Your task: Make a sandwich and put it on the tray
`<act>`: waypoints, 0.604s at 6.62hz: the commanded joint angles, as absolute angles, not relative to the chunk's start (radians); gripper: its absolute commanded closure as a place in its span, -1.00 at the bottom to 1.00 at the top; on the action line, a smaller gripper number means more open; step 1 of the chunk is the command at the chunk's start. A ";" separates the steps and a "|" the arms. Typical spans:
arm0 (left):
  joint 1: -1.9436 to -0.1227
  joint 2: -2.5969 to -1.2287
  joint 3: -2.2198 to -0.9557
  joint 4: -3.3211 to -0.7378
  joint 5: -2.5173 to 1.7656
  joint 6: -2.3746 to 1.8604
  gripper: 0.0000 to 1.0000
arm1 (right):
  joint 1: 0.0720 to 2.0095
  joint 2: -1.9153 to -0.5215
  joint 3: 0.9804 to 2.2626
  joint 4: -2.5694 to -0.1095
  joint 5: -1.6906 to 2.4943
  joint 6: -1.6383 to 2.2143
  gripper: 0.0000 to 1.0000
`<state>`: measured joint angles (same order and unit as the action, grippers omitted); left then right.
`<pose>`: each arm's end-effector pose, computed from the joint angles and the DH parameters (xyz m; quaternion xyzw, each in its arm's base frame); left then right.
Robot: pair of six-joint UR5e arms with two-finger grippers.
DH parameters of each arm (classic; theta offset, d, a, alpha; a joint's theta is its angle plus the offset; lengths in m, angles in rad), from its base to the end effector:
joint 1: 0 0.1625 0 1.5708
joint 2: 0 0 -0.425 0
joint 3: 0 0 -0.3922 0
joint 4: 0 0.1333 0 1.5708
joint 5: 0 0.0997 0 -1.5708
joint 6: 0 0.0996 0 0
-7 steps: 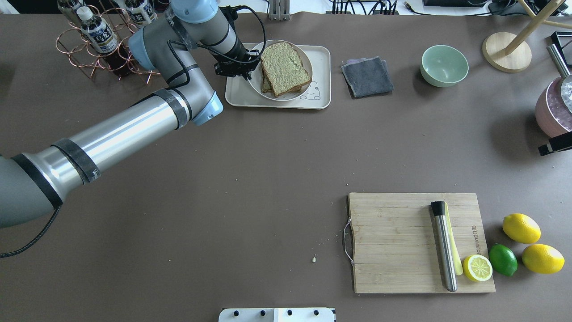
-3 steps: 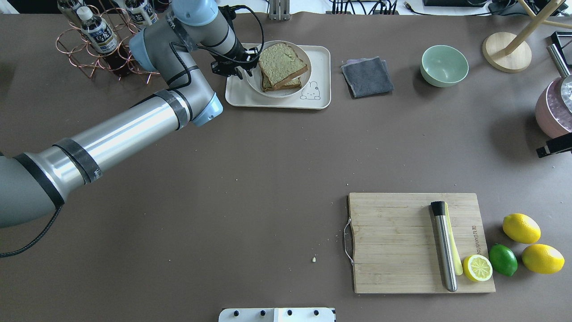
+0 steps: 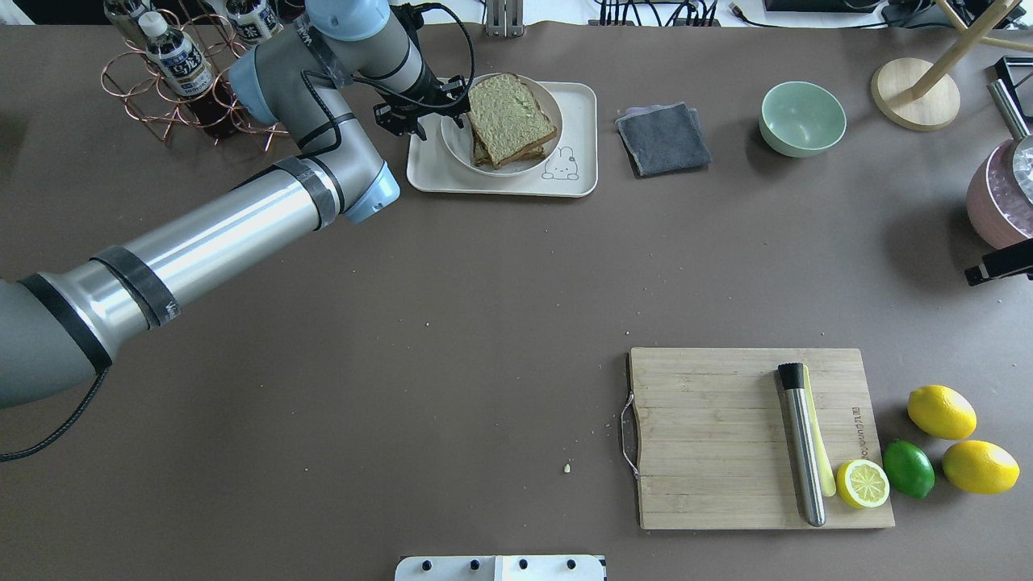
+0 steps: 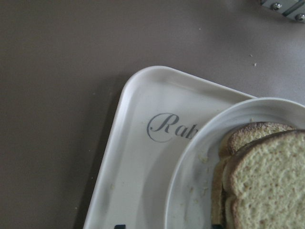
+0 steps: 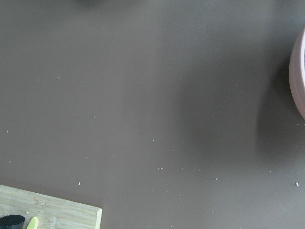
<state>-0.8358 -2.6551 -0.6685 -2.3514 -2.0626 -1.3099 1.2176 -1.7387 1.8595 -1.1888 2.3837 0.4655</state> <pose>0.5331 -0.7184 0.2586 0.0499 0.4957 -0.1357 0.8564 -0.0945 -0.4327 0.5462 0.0572 -0.4422 -0.0483 0.8938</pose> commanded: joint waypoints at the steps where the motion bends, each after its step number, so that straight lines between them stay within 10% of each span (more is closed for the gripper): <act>1: -0.854 -2.424 -1.050 -2.187 -2.112 -1.210 -0.43 | 1.210 -1.740 1.859 -1.190 2.379 0.466 -1.00; 4: -0.957 -2.247 -1.424 -1.771 -2.215 -0.925 -0.46 | 1.190 -1.738 1.838 -1.201 2.301 0.462 -1.00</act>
<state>-0.9214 -2.3348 -1.2762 -1.9048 -2.2004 -1.0383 1.2005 -1.7375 1.8511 -1.1984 2.3210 0.4639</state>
